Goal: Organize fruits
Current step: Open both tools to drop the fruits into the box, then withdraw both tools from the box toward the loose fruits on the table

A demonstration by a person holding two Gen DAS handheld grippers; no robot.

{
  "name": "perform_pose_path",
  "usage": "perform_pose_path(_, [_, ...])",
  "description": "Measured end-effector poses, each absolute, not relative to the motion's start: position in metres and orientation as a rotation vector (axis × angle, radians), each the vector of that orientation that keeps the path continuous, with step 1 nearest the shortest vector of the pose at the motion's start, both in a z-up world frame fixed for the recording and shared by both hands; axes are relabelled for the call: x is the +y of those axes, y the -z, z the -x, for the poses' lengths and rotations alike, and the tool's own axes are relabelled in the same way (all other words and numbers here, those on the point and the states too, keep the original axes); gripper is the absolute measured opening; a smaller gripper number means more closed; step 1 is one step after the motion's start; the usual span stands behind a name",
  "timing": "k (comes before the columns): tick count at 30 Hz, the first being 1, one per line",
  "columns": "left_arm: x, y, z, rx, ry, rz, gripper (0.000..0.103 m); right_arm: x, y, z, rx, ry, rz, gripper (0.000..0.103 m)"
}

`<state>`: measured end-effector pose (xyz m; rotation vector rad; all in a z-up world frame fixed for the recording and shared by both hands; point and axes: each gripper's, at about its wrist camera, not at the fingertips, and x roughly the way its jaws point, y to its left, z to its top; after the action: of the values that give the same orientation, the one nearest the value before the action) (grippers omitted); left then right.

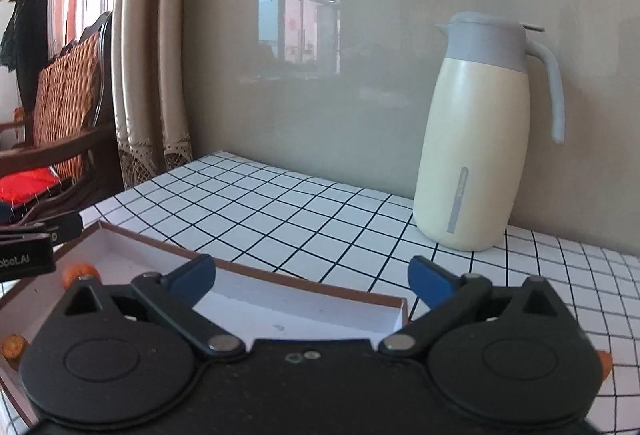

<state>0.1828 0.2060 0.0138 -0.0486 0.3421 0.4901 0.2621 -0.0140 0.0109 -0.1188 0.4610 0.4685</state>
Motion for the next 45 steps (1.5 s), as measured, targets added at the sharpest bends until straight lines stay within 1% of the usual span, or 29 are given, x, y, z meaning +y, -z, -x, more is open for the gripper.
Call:
perform_pose_path(19, [0.208, -0.010, -0.183, 0.369, -0.485, 0.037, 0.103, -0.014, -0.013, -0.265, 0.476, -0.478, 0.110, 0.097])
perform_pose_path(26, [0.202, -0.013, -0.175, 0.356, -0.485, 0.025, 0.103, -0.022, -0.019, -0.255, 0.442, -0.467, 0.113, 0.097])
perform_pose_path(36, [0.166, -0.030, -0.147, 0.249, -0.432, 0.047, 0.103, -0.069, -0.035, -0.217, 0.350, -0.412, 0.094, 0.097])
perform_pose_path(45, [0.118, -0.027, -0.120, 0.254, -0.305, 0.067, 0.103, -0.129, -0.036, -0.180, 0.334, -0.322, 0.110, 0.097])
